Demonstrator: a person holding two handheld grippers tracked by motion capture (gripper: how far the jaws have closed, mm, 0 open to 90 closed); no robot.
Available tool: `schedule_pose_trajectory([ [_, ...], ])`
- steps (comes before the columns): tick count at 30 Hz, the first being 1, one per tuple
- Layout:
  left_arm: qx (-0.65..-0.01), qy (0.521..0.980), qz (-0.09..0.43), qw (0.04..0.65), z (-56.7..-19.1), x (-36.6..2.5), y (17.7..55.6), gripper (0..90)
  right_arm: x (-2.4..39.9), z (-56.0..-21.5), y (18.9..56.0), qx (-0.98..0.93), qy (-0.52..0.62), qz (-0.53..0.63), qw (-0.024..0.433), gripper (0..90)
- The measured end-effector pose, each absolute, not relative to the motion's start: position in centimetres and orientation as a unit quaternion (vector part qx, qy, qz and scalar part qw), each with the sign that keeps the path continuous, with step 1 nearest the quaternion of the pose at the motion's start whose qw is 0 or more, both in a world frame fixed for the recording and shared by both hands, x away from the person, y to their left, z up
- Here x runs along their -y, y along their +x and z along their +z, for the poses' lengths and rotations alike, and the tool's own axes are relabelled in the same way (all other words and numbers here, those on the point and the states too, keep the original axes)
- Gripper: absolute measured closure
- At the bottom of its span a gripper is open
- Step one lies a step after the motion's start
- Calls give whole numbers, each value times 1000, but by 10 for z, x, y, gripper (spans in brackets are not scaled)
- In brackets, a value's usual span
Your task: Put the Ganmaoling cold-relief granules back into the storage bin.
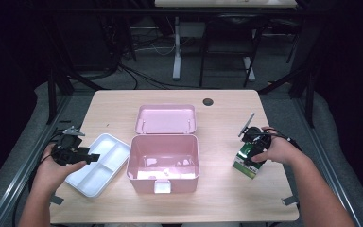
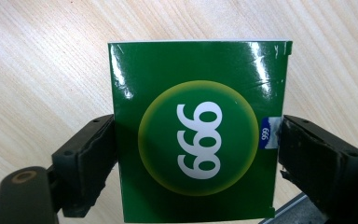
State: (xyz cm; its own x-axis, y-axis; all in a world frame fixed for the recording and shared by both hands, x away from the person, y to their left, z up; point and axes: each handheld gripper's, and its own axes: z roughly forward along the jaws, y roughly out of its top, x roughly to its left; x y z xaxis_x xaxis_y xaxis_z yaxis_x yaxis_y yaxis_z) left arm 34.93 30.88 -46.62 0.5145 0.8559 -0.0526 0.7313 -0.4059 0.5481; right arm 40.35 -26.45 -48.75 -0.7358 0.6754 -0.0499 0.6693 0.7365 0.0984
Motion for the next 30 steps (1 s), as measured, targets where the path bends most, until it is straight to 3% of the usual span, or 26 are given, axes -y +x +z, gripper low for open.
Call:
schedule_pose_trajectory([
  [15, -478, 829, 120, 263, -465, -309, 349, 458, 263, -482, 403, -928, 367, 37, 48, 160],
  [30, -478, 829, 119, 266, -464, -310, 348, 459, 249, -445, 395, -934, 350, 39, 53, 162],
])
